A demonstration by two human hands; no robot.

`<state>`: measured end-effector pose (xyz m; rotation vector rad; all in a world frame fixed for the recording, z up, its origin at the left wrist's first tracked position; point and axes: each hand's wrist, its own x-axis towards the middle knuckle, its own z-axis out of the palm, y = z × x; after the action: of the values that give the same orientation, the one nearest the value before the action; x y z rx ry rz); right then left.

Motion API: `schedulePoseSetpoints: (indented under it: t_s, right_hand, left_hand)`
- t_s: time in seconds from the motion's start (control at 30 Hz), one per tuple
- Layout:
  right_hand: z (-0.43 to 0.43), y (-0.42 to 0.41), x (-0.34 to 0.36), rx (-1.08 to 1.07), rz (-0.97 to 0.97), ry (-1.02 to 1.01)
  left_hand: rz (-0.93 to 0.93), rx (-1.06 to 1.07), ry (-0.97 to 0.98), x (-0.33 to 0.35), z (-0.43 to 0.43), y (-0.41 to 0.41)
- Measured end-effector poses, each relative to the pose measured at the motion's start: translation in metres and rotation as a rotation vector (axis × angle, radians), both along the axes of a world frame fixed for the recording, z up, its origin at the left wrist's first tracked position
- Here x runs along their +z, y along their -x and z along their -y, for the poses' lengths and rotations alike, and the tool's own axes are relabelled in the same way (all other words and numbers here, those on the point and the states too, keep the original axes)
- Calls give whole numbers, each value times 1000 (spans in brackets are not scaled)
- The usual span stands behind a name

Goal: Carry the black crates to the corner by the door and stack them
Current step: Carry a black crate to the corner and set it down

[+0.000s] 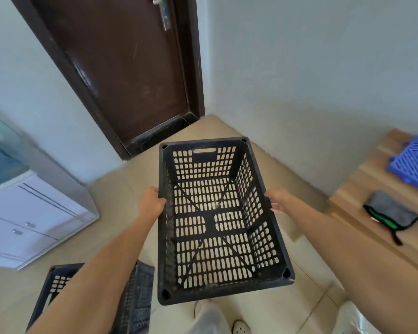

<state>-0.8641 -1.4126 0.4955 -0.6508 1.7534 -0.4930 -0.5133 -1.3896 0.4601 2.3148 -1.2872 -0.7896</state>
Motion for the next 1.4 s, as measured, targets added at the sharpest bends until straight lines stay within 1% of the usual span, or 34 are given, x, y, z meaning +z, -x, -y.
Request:
schedulePoseSetpoints:
  t_s: [0.17, 0.33, 0.47, 0.53, 0.67, 0.77, 0.9, 0.97, 1.13, 1.3, 1.4]
  right_hand:
    - [92, -9, -1, -31, 5, -13]
    - [183, -15, -11, -107, -9, -50]
    - [259, -10, -27, -130, 1, -79]
    - [293, -4, -37, -139, 39, -91]
    - [358, 18, -60, -133, 40, -103]
    - [408, 38, -77, -147, 86, -143]
    - [481, 71, -94, -165, 112, -196]
    - [520, 85, -99, -150, 60, -189]
    - [613, 108, -105, -46, -162, -160]
    - [694, 118, -135, 75, -321, -121]
    - [742, 121, -156, 168, -376, -102]
  left_hand:
    - [1, -10, -31, -10, 101, -3]
    - [46, -89, -95, -15, 200, -9]
    - [44, -144, -137, -21, 285, -7]
    - [50, -171, -144, -24, 322, -2]
    - [99, -203, -153, -44, 391, 18]
    - [124, -216, -195, -58, 436, 39]
    - [128, -182, -243, -68, 495, 70]
    - [128, -168, -257, -72, 528, 83]
    - [84, -131, -292, -89, 601, 110]
    - [11, -78, -389, -132, 663, 124]
    - [-46, -29, -446, -164, 699, 129]
